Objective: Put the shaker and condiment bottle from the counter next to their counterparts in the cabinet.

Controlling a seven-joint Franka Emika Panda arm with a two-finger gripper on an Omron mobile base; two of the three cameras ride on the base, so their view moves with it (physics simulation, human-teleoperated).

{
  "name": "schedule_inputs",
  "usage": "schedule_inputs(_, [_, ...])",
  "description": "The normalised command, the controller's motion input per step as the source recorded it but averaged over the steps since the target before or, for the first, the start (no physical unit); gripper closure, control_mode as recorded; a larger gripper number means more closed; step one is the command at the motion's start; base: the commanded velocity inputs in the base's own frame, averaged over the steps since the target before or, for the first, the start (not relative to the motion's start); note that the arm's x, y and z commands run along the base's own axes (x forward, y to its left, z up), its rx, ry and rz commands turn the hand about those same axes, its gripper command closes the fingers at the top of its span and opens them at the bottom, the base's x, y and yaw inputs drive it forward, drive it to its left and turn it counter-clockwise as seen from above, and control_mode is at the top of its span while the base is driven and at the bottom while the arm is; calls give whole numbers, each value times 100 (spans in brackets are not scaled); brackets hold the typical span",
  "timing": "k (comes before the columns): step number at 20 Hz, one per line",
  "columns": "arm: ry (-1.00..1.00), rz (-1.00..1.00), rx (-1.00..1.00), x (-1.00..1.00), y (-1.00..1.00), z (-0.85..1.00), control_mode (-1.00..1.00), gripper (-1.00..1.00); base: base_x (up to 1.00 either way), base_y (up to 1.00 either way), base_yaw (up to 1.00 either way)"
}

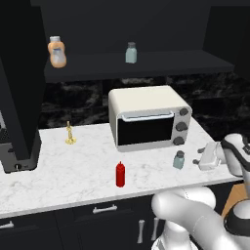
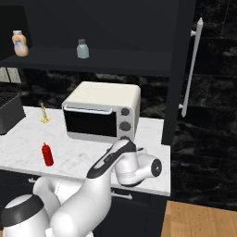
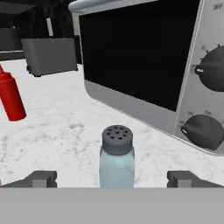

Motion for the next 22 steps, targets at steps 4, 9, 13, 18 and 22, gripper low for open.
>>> schedule_inputs(4, [0,2,0,30,8,-27,-100,-100,0,0,0])
schedule_inputs(9, [0,13,0,4,-14,-30,-100,-100,0,0,0])
schedule_inputs(13, [0,7,0,4,0,-12,-100,-100,0,0,0])
schedule_inputs(18, [0,3,1,18,1,-1,-100,-100,0,0,0])
schedule_inputs(22, [0,0,0,1,12,-4,-100,-100,0,0,0])
